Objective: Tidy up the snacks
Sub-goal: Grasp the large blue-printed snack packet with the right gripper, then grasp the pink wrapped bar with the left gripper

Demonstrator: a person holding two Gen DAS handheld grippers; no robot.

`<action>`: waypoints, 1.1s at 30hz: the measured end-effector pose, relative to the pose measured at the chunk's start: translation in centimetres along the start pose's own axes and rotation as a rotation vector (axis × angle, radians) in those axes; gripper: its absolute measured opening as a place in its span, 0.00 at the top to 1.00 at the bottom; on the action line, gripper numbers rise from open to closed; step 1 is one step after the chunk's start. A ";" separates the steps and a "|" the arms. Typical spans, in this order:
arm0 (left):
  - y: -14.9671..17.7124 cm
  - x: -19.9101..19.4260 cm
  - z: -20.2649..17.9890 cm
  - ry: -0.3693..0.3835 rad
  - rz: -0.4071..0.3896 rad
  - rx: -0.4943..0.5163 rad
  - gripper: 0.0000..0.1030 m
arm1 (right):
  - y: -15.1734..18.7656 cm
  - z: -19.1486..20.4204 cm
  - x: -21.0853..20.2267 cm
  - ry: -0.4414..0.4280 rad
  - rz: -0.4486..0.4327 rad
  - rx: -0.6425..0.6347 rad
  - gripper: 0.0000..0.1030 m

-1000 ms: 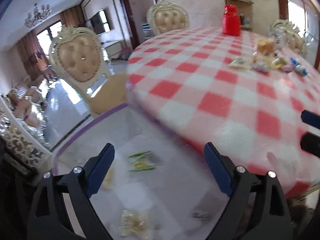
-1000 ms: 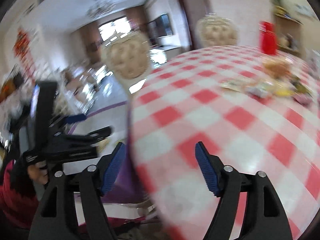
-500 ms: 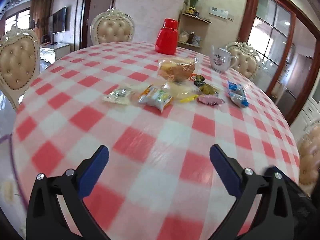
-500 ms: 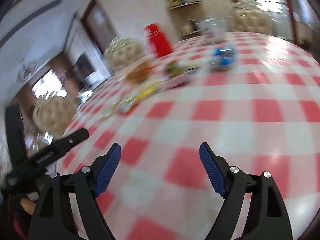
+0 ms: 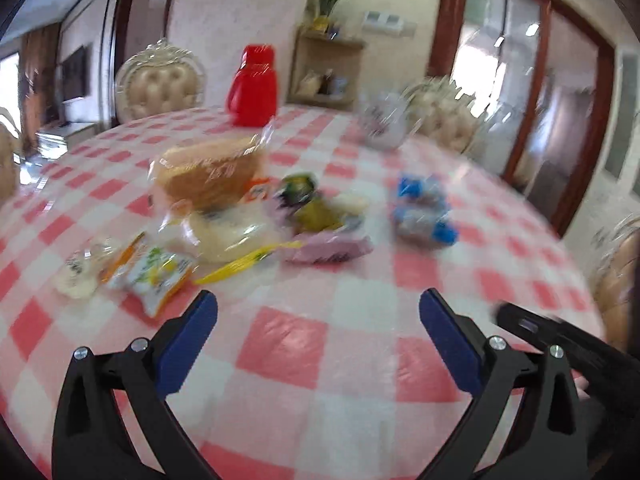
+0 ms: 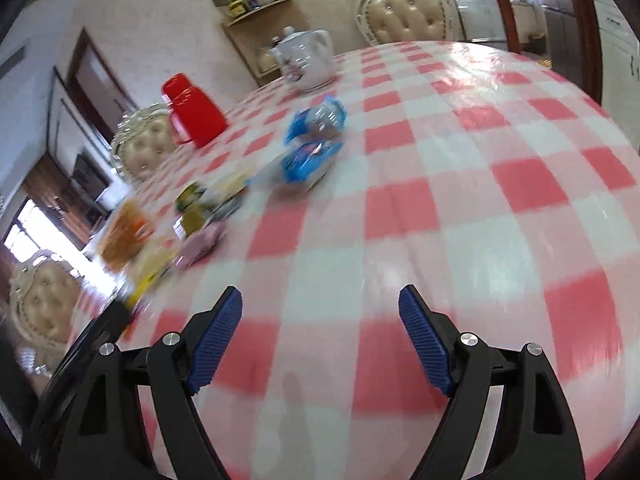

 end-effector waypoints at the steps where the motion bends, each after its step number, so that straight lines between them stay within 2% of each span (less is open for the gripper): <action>1: -0.2 -0.6 0.3 0.024 -0.029 -0.015 0.02 | -0.9 -0.1 0.7 0.007 -0.006 0.003 0.23; 4: -0.9 -1.4 1.5 0.095 -0.064 -0.091 0.02 | -3.6 0.2 3.6 0.020 0.004 0.043 0.18; 7: -0.7 -0.8 3.0 0.158 -0.019 -0.222 0.02 | -6.5 0.9 7.0 0.049 0.024 0.111 0.17; 9: -0.6 -0.7 3.5 0.139 -0.012 -0.241 0.02 | -8.0 1.4 8.8 0.089 0.031 0.134 0.15; 13: -0.7 -1.4 4.3 0.104 -0.046 -0.255 0.02 | -9.6 3.1 12.2 0.149 0.075 0.154 0.15; 15: -0.8 -1.6 4.5 0.106 -0.055 -0.263 0.02 | -9.7 4.1 13.8 0.222 0.115 0.128 0.15; 20: -0.6 -1.8 4.4 0.107 -0.047 -0.249 0.02 | -9.1 6.5 16.1 0.380 0.148 -0.105 0.16; 21: -0.6 -1.9 4.4 0.102 -0.049 -0.243 0.02 | -8.8 6.7 16.1 0.388 0.150 -0.145 0.20; 22: -0.6 -1.9 4.4 0.100 -0.047 -0.240 0.02 | -8.5 6.6 15.6 0.383 0.131 -0.181 0.29; 25: -0.6 -1.5 4.5 0.096 -0.036 -0.240 0.02 | -8.0 5.0 13.3 0.308 0.094 -0.128 0.41; 33: 0.2 -0.3 2.9 0.130 0.043 -0.192 0.02 | -3.9 0.2 3.1 0.010 -0.008 0.031 0.41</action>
Point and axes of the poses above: each gripper's, at about its wrist camera, not at the fingertips, and x roughly the way its jaws point, z to its left, y to its underside, the point moved 5 cm from there along x, roughly the way its jaws point, and after that the axes turned 3 degrees about x, right-handed, at the moved point
